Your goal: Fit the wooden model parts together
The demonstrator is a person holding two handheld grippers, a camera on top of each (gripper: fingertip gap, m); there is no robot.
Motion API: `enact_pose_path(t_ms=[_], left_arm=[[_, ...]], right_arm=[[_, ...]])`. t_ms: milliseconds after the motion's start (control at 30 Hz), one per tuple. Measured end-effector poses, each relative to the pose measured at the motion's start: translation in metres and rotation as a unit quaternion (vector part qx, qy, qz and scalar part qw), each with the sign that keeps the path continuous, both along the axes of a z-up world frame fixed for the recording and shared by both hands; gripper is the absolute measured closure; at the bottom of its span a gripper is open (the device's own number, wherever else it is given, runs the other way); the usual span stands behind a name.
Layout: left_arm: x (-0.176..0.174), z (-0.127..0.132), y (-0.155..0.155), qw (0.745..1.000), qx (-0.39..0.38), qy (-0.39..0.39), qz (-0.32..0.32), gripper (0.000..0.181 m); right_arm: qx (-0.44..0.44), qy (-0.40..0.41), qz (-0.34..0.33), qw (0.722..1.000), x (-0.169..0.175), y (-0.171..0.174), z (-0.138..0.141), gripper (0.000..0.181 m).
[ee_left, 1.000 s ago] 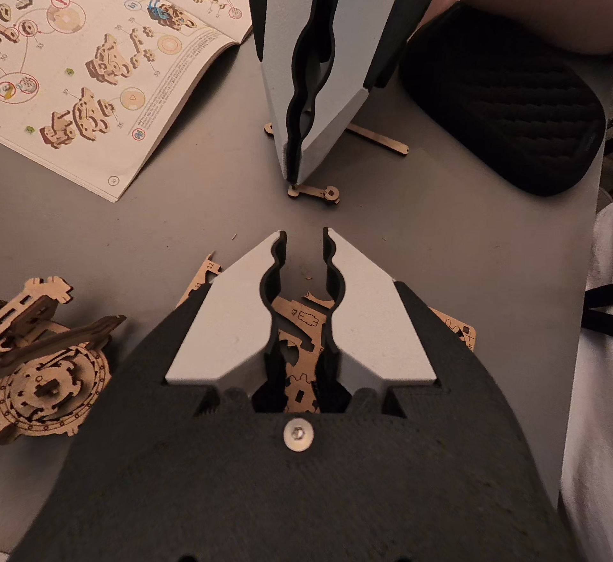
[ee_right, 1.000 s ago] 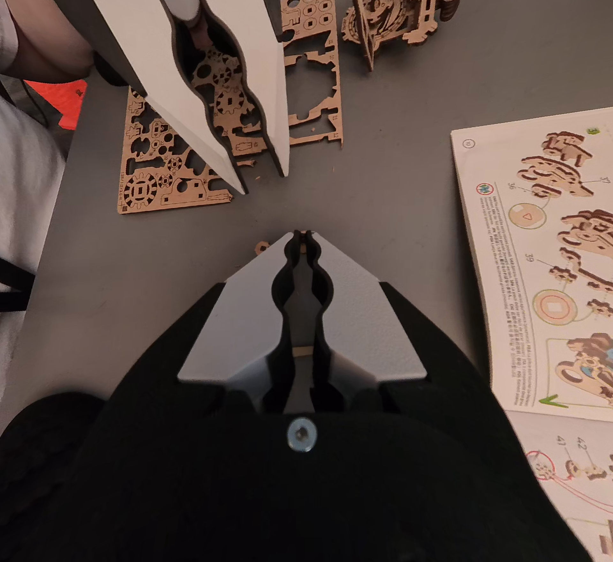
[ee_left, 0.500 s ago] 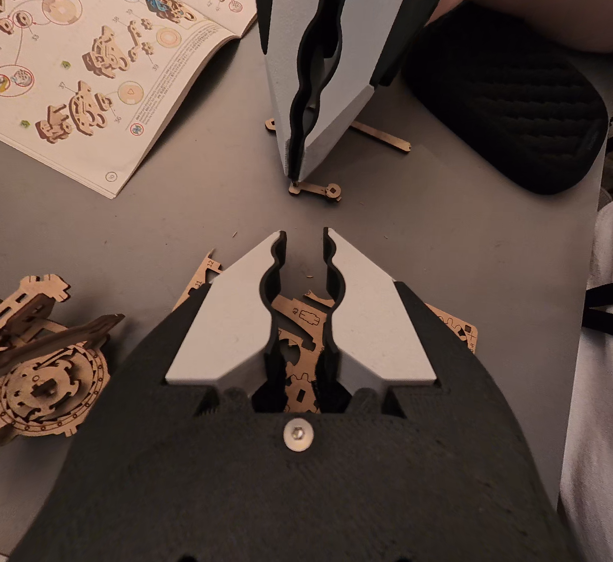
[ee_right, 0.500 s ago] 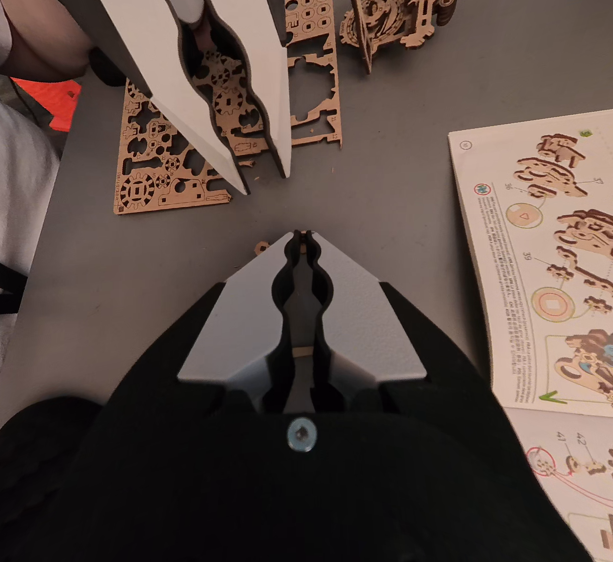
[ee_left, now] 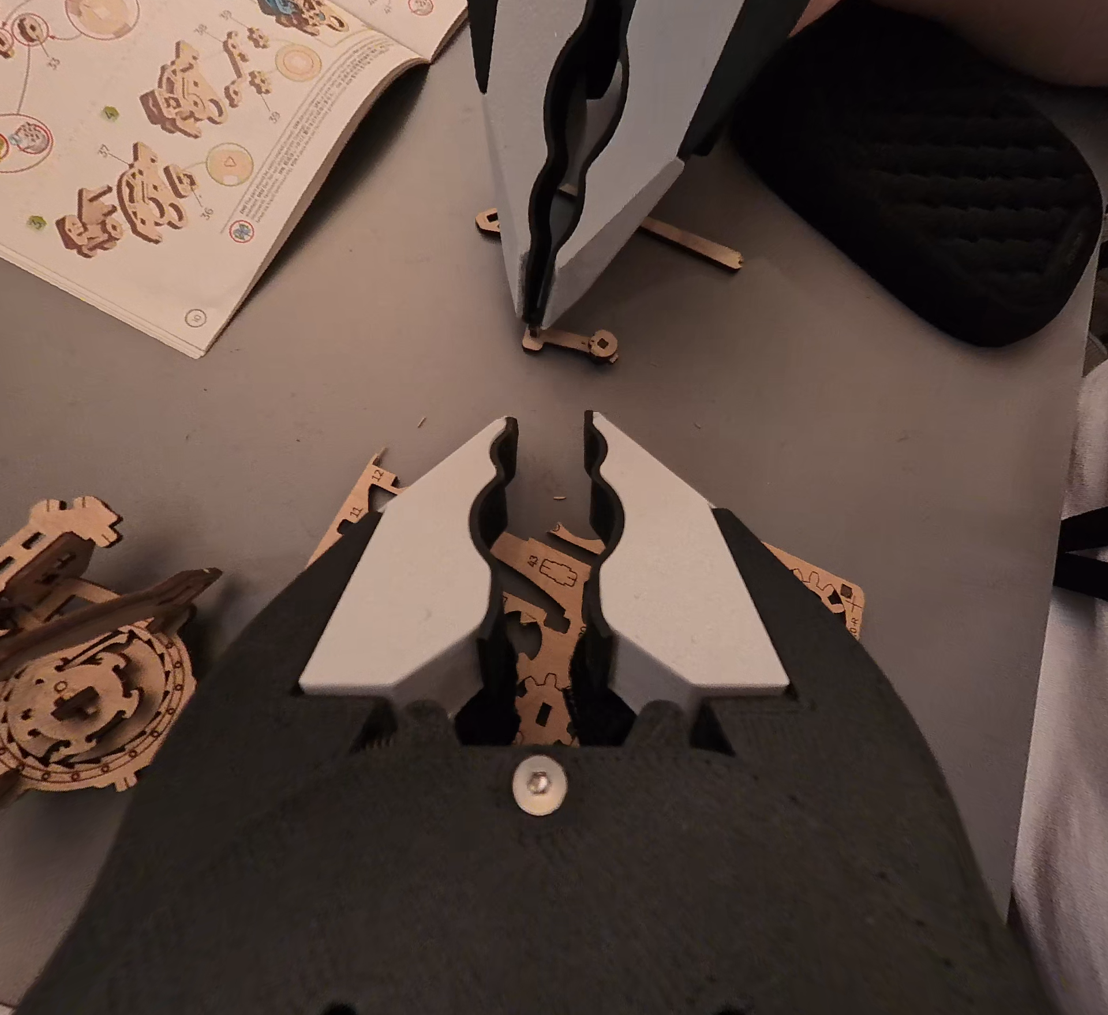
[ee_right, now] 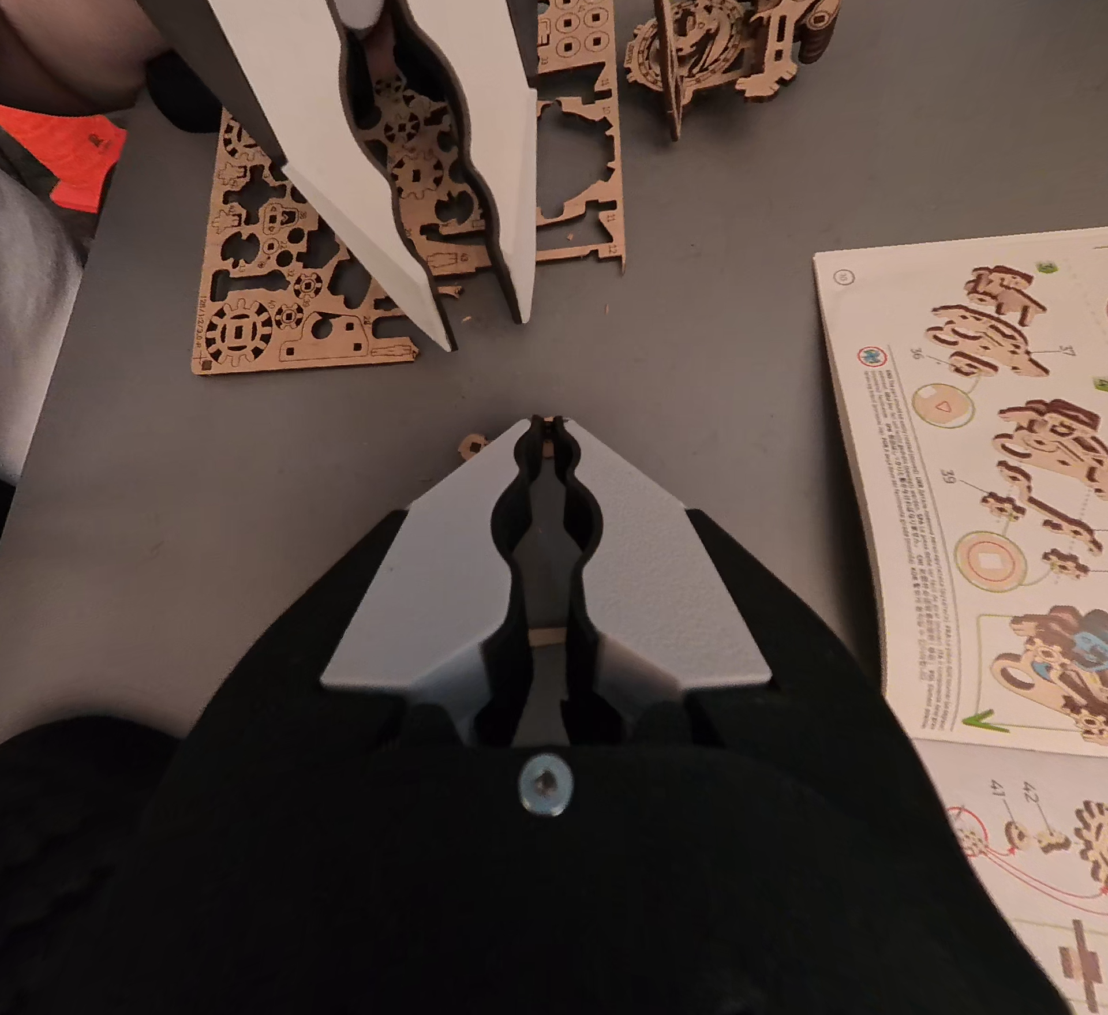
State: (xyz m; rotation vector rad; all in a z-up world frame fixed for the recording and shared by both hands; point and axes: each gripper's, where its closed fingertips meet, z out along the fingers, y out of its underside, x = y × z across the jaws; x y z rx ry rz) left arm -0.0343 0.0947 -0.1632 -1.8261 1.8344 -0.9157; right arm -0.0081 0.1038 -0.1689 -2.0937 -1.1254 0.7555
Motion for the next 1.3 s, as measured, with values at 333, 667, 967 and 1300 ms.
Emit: enact_pose_path(t_ms=[333,667,967,1300], left_arm=[[0.000,0.000,0.000,1.000,0.002,0.001,0.000,0.161],[0.000,0.000,0.000,1.000,0.006,0.003,-0.001,0.161],[-0.001,0.000,0.001,1.000,0.010,0.003,0.000,0.161],[-0.001,-0.001,0.002,1.000,0.018,0.008,0.001,0.161]], right_arm=[[0.023,-0.015,0.003,1.000,0.000,0.000,0.000,0.180],[0.040,-0.019,0.004,0.999,0.000,0.001,0.002,0.180],[-0.016,0.053,0.003,0.998,0.002,0.002,0.015,0.180],[-0.066,0.030,0.007,0.997,0.001,0.003,0.003,0.180]])
